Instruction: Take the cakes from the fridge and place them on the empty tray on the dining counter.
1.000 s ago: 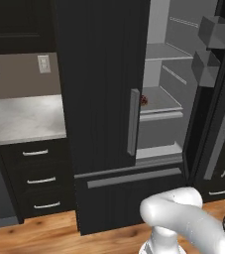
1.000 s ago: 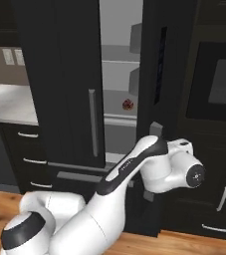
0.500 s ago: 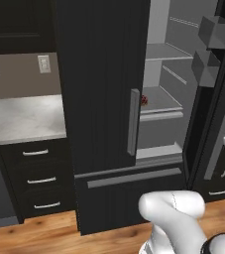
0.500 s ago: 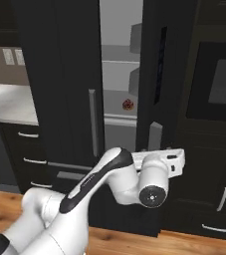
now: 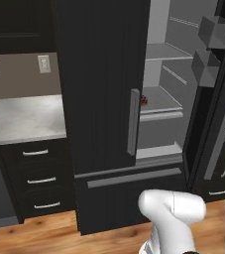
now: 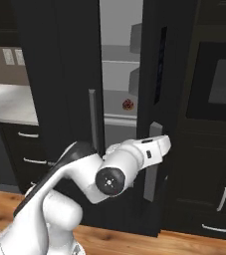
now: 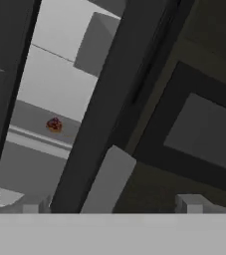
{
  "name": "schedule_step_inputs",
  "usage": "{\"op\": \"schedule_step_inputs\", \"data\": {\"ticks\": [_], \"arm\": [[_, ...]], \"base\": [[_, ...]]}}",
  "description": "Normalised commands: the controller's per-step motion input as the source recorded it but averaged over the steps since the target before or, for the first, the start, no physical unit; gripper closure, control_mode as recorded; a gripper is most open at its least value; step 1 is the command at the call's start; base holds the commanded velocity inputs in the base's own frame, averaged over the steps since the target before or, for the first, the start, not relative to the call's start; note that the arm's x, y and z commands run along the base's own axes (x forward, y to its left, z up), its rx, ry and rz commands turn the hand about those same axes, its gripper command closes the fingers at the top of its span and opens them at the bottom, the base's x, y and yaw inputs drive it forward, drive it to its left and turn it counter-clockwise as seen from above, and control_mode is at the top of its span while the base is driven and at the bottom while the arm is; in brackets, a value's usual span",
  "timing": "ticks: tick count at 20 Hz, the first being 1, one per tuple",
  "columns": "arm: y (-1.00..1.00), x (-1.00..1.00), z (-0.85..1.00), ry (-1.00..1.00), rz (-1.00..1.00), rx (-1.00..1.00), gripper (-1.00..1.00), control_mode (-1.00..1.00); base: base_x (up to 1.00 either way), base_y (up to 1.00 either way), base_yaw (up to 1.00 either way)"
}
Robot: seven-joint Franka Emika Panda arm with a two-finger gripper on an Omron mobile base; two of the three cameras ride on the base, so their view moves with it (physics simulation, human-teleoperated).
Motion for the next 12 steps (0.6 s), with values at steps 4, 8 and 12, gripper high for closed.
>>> {"op": "schedule_step_inputs", "data": {"ticks": [4,8,12], "arm": [[0.99,-0.27,0.01,0.16,-0.06,-0.3,-1.0,-1.0],[1.0,-0.06,0.01,0.18,-0.16,-0.34,-1.0,-1.0],[1.0,0.0,0.01,0.12,-0.12,-0.45,-1.0,-1.0]], "base": [[0.0,0.0,0.0],[0.0,0.0,0.0],[0.0,0.0,0.0]]}}
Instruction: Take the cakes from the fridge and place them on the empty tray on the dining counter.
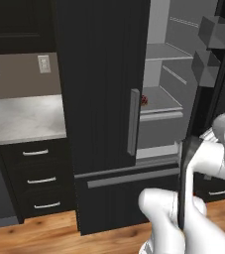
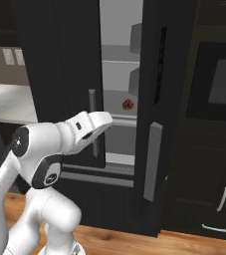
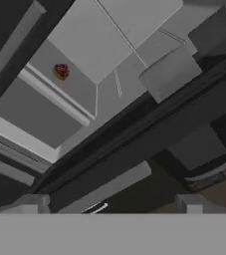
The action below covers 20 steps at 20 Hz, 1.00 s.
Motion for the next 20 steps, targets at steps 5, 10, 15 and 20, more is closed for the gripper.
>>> {"op": "schedule_step_inputs", "data": {"ticks": [5,10,15,20], "arm": [[0.74,0.0,0.04,0.09,-0.11,-0.41,-1.0,-1.0],[0.31,0.0,-0.13,0.01,-0.14,-0.3,-1.0,-1.0],[0.03,0.02,-0.32,0.02,-0.19,-0.14,-1.0,-1.0],[-0.08,0.34,-0.28,0.02,-0.07,-0.12,-1.0,-1.0]], "base": [[0.0,0.0,0.0],[0.0,0.0,0.0],[0.0,0.0,0.0],[0.0,0.0,0.0]]}}
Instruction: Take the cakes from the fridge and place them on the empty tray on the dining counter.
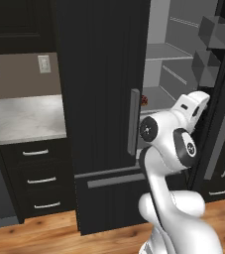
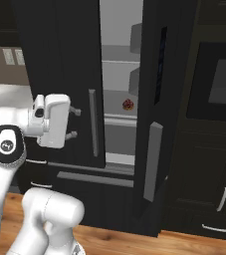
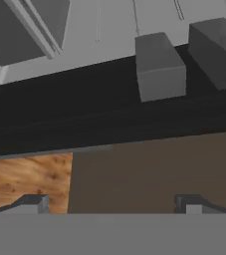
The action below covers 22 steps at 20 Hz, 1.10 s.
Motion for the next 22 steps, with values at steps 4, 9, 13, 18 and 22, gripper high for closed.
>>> {"op": "schedule_step_inputs", "data": {"ticks": [4,9,13,18,22], "arm": [[-0.71,0.52,-0.33,0.02,0.0,0.01,-1.0,-1.0],[-0.74,0.52,-0.22,0.18,0.09,0.04,-1.0,-1.0],[-0.18,0.81,-0.23,0.18,0.06,0.0,-1.0,-1.0],[0.0,0.88,-0.33,0.1,0.0,0.0,-1.0,-1.0],[-0.32,0.64,-0.36,0.08,-0.02,-0.03,-1.0,-1.0]], "base": [[0.0,0.0,0.0],[0.0,0.0,0.0],[0.0,0.0,0.0],[0.0,0.0,0.0],[0.0,0.0,0.0]]}}
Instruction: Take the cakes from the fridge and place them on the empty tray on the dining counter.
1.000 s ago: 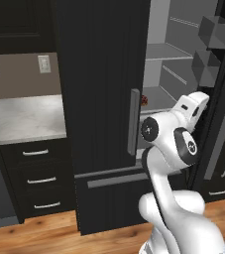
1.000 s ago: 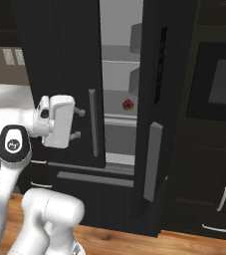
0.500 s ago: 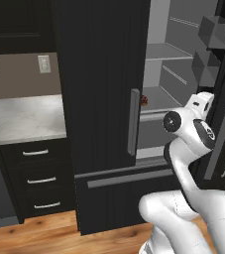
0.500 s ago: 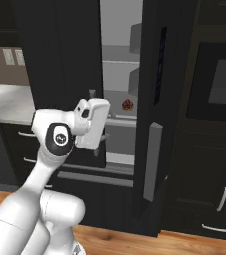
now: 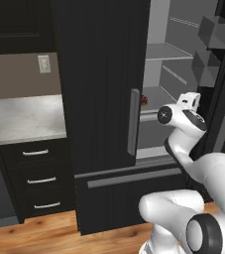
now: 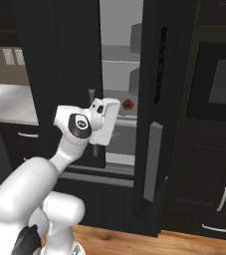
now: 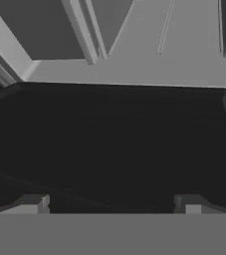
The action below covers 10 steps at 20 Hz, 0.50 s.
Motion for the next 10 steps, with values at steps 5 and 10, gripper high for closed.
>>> {"op": "schedule_step_inputs", "data": {"ticks": [5,10], "arm": [[-0.77,0.33,-0.42,0.01,-0.1,-0.03,-1.0,-1.0],[-0.94,0.07,-0.42,0.0,-0.16,-0.02,-1.0,-1.0]], "base": [[0.0,0.0,0.0],[0.0,0.0,0.0]]}}
